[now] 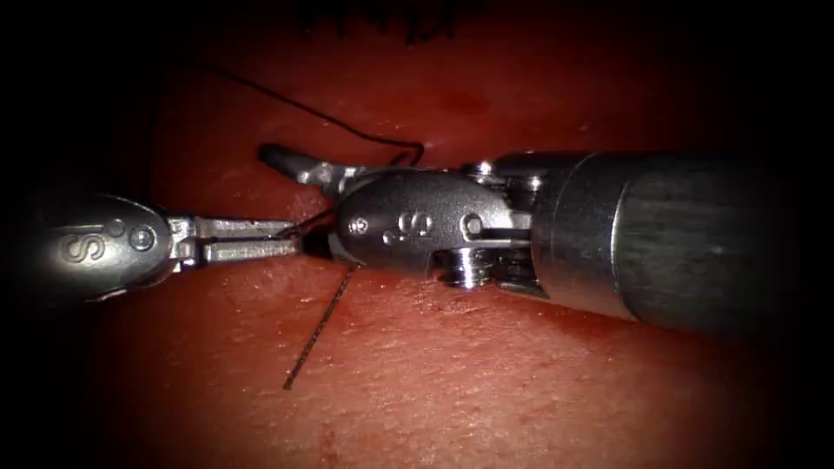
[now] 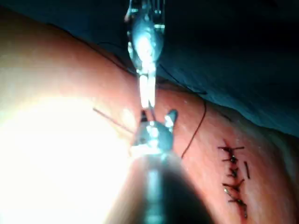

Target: Wound Closure

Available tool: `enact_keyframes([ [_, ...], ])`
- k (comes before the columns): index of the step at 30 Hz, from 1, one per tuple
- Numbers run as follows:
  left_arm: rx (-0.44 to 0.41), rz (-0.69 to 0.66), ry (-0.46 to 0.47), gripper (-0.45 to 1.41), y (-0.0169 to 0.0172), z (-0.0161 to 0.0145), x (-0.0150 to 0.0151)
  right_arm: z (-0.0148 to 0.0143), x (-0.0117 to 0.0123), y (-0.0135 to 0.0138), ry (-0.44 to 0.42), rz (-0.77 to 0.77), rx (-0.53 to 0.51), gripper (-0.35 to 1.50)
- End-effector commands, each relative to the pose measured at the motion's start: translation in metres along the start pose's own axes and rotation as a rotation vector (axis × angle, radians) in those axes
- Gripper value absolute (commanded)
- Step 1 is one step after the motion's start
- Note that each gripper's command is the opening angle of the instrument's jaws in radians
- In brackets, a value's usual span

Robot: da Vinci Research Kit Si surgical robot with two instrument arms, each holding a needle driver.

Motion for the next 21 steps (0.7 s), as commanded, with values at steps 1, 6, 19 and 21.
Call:
enact_keyframes([
  [1, -0.001, 0.003, 0.001, -0.45, 0.0001, 0.0008, -0.0002, 0.0008, -0.0001, -0.0003, 0.002, -0.001, 0.001, 1.20],
  [6, -0.006, 0.003, 0.000, -0.45, 0.0004, 0.0009, -0.0002, 0.0012, -0.0002, -0.0003, 0.008, -0.015, -0.006, 1.11],
  [19, -0.015, -0.002, -0.003, -0.45, 0.0009, 0.0007, -0.0001, 0.0016, -0.0009, -0.0012, -0.024, -0.024, 0.008, -0.35],
  [21, -0.016, -0.002, -0.003, -0.45, 0.0010, 0.0006, -0.0001, 0.0016, -0.0009, -0.0012, -0.029, -0.024, 0.005, -0.35],
])
